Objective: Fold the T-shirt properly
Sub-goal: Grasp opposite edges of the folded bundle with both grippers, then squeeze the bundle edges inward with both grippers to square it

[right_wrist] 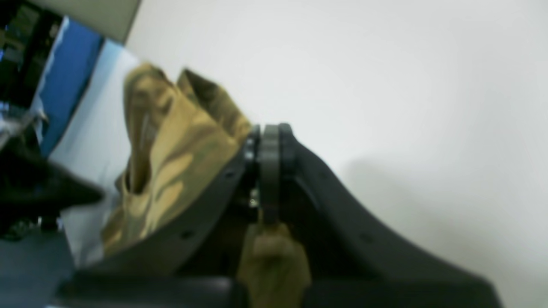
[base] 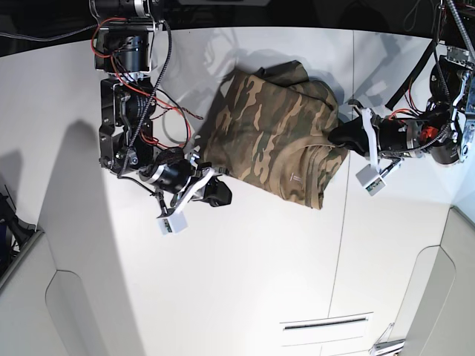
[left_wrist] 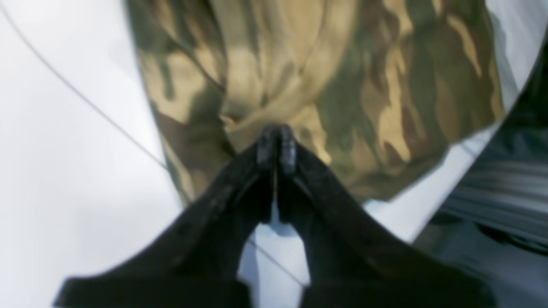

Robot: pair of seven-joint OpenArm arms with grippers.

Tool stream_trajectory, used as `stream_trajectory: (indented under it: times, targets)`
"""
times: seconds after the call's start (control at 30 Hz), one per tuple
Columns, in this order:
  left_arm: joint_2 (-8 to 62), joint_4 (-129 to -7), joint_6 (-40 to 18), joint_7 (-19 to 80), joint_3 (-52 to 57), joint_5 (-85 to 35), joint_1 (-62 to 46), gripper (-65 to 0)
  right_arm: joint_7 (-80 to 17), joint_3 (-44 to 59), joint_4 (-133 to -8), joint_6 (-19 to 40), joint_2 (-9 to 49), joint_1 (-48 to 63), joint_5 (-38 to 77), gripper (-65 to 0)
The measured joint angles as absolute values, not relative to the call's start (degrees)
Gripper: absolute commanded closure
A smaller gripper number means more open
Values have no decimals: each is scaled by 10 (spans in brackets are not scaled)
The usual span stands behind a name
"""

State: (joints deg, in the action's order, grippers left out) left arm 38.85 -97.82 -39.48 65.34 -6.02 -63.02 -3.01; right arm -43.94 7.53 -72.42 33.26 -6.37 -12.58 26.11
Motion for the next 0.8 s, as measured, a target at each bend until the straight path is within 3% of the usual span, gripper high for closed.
stream_trajectory:
  times: [0.2, 0.5, 0.8]
  targets:
    - [388, -979, -395, 667, -60, -682, -76, -15, -424, 75, -724, 333, -65, -135, 237, 0]
    - [373, -978, -395, 663, -60, -646, -115, -15, -440, 67, -724, 333, -65, -132, 225, 0]
    - [333, -952, -395, 613, -60, -547, -107, -15, -467, -30, -724, 333, -64, -106, 224, 0]
